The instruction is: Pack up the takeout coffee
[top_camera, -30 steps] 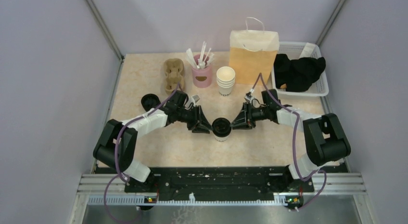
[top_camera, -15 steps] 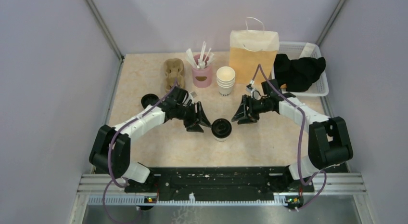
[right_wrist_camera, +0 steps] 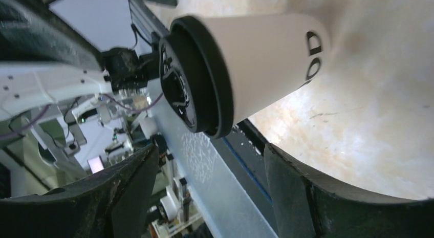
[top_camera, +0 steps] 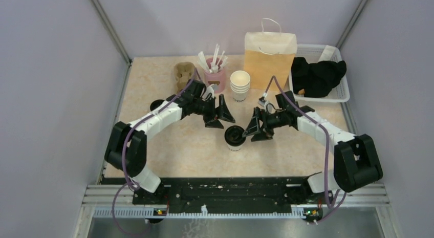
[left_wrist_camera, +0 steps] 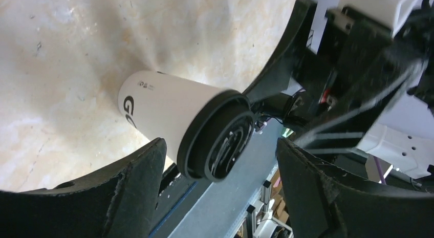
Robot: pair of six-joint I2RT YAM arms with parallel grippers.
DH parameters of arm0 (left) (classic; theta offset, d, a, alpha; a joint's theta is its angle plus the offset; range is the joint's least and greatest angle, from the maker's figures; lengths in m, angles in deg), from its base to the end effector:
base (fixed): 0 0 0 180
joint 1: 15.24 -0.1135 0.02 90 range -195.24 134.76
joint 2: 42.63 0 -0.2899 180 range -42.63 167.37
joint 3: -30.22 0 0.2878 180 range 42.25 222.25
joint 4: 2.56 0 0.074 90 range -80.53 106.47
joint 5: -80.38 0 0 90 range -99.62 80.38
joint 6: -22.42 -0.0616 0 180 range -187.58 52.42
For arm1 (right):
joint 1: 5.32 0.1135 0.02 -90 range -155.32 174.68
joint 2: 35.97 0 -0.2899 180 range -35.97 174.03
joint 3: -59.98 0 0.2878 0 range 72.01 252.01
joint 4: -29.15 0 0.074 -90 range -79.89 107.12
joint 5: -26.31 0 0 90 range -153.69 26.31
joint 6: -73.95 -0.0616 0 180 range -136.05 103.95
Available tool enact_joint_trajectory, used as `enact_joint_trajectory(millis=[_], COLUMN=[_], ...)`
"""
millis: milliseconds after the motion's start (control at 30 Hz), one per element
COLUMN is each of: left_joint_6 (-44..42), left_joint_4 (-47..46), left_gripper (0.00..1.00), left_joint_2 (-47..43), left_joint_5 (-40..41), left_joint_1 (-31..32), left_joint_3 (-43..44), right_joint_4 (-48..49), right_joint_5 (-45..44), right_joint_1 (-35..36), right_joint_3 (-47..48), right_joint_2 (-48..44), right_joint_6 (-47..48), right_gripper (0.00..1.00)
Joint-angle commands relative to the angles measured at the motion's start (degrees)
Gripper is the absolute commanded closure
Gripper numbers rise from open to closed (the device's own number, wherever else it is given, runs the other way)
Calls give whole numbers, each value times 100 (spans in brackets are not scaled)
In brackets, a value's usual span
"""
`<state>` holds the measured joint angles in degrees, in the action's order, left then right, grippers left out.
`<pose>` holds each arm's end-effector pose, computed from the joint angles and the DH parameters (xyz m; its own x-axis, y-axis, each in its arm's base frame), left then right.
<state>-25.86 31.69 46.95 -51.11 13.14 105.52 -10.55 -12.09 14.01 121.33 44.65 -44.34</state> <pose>0.3117 -0.2148 0.2424 -0.9859 -0.0340 -0.1639 0.1151 0.5733 -0.8112 0.2693 0.1456 0.2083 -0.9901 -0.0353 -0.1356 -0.1335 0.5328 0.8356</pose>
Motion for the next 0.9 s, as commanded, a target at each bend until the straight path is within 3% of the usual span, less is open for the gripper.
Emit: enact_joint_trajectory(millis=[0, 167, 367, 500, 667, 867], left_joint_6=[-353, -571, -586, -582, -573, -536], left_joint_4=[-267, -106, -104, -158, -224, -335], left_gripper=[17, 25, 34, 39, 45, 48], left_joint_2=[528, 834, 894, 841, 752, 656], left_joint_5=[-341, -357, -295, -247, -158, 45], left_joint_1=[137, 150, 146, 150, 150, 146], left_joint_3=[385, 587, 533, 314, 10, -451], right_joint_4=[1054, 1777, 2210, 2682, 3141, 3338], right_joint_5=[105, -110, -75, 62, 227, 375], right_joint_1=[526, 677, 649, 581, 380, 21], right_joint_3=[-442, -794, -805, -968, -1303, -1528], right_joint_2=[-310, -267, -48, 132, 344, 694], right_joint_6=[-903, -1307, -1388, -1577, -1549, -1291], right_gripper=[24, 25, 34, 35, 47, 48])
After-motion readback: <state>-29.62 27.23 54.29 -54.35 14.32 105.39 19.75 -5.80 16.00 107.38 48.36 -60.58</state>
